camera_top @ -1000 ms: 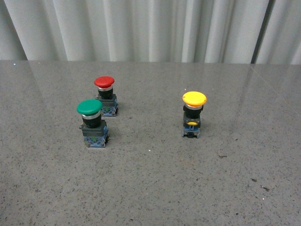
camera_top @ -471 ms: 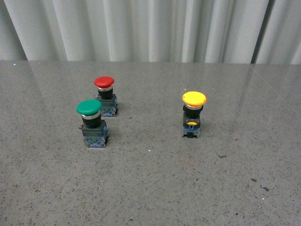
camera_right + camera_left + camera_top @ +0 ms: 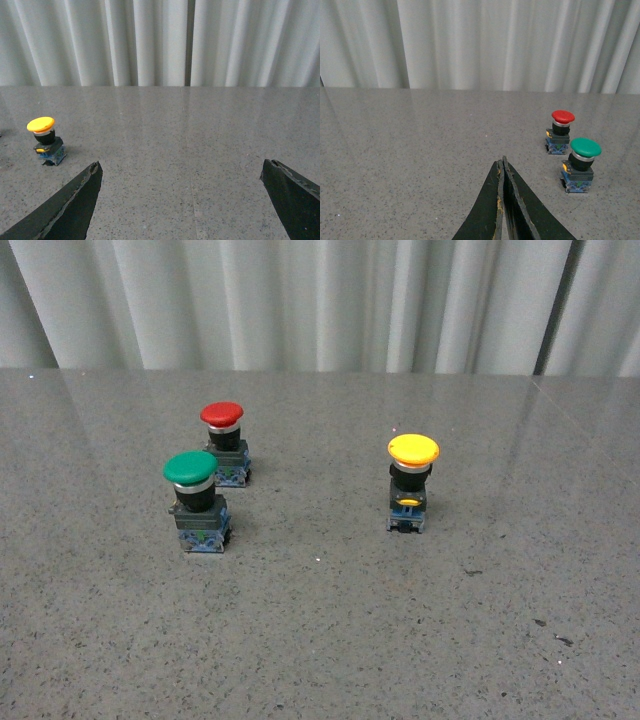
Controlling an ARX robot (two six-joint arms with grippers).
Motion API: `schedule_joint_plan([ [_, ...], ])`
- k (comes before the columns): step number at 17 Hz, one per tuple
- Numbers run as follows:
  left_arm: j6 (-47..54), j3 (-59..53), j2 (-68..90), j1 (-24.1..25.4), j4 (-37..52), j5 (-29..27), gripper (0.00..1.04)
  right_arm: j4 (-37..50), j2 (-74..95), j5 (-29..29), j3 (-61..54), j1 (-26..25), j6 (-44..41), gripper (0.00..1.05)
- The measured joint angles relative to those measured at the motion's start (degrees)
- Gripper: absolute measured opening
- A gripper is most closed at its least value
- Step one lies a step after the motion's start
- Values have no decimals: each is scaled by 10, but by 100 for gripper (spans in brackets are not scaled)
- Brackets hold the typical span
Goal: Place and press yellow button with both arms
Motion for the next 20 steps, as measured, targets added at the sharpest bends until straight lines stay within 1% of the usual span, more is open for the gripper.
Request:
schedule_joint_plan([
  [8, 0, 0, -64, 0, -71, 0, 4, 0, 0, 0, 0, 0, 0, 98],
  [9, 0, 2, -83, 0, -97, 0, 4, 0, 0, 0, 0, 0, 0, 98],
  [10, 0, 0, -109, 0, -141, 1, 4, 0, 0, 0, 0, 0, 0, 98],
  [12, 0, 0, -139, 0, -162, 0, 4, 0, 0, 0, 0, 0, 0, 98],
  [13, 0, 2, -146, 0, -143, 0, 4, 0, 0, 0, 0, 0, 0, 98],
  [14, 0, 0, -146, 0, -158, -1, 4, 0, 0, 0, 0, 0, 0, 98],
  [17, 0, 1, -146, 0, -156, 0, 5, 0, 0, 0, 0, 0, 0, 98],
  [19, 0, 0, -146, 0, -155, 0, 25, 0, 0, 0, 0, 0, 0, 98],
  [20, 0, 0, -146, 0, -156, 0, 38, 0, 0, 0, 0, 0, 0, 98],
])
